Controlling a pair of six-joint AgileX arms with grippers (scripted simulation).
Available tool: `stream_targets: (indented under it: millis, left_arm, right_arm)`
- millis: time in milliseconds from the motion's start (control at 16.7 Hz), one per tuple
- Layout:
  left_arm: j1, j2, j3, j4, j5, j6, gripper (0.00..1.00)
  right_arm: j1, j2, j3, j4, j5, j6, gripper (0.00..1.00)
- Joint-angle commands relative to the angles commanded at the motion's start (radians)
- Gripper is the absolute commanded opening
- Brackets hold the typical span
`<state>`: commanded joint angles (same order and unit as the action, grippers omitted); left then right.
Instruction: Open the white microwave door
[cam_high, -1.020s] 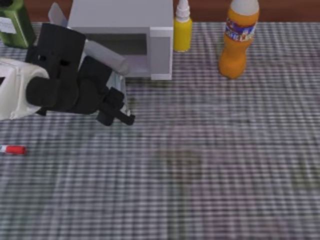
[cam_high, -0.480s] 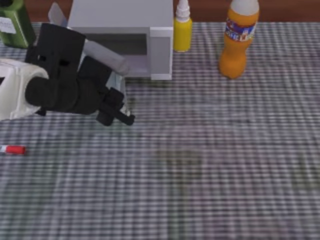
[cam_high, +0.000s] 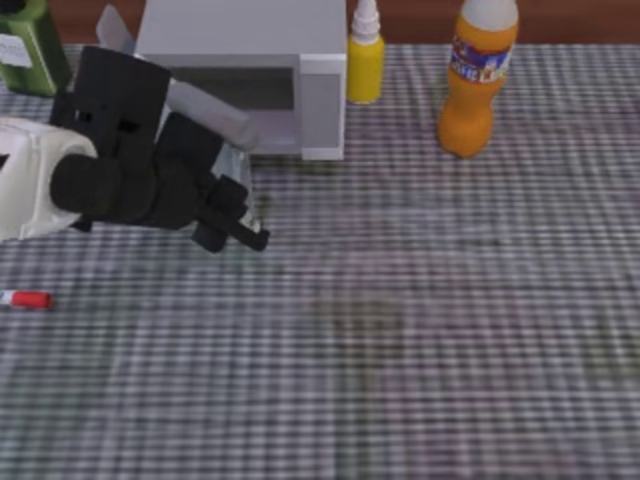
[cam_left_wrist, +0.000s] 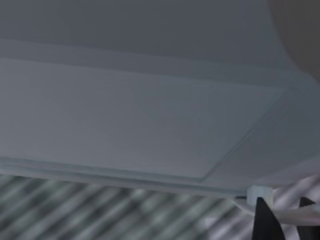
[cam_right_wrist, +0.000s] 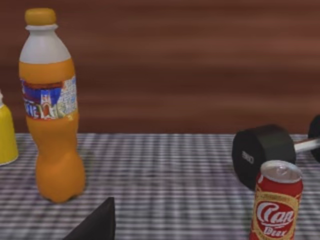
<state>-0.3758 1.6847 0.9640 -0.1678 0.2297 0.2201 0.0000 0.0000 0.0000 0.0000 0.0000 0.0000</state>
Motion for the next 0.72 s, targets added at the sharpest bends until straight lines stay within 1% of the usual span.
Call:
stream_targets:
  millis: [120, 480, 720]
  left_arm:
    - [0.006, -0.001, -0.003, -0.004, 0.007, 0.010, 0.00]
    - [0.041, -0.015, -0.012, -0.019, 0.050, 0.078, 0.00]
    - [0.043, -0.016, -0.014, -0.021, 0.054, 0.084, 0.00]
  right_arm:
    - [0.000, 0.000, 0.000, 0.000, 0.000, 0.000, 1.00]
    - [0.000, 0.000, 0.000, 0.000, 0.000, 0.000, 1.00]
    - [0.000, 0.000, 0.000, 0.000, 0.000, 0.000, 1.00]
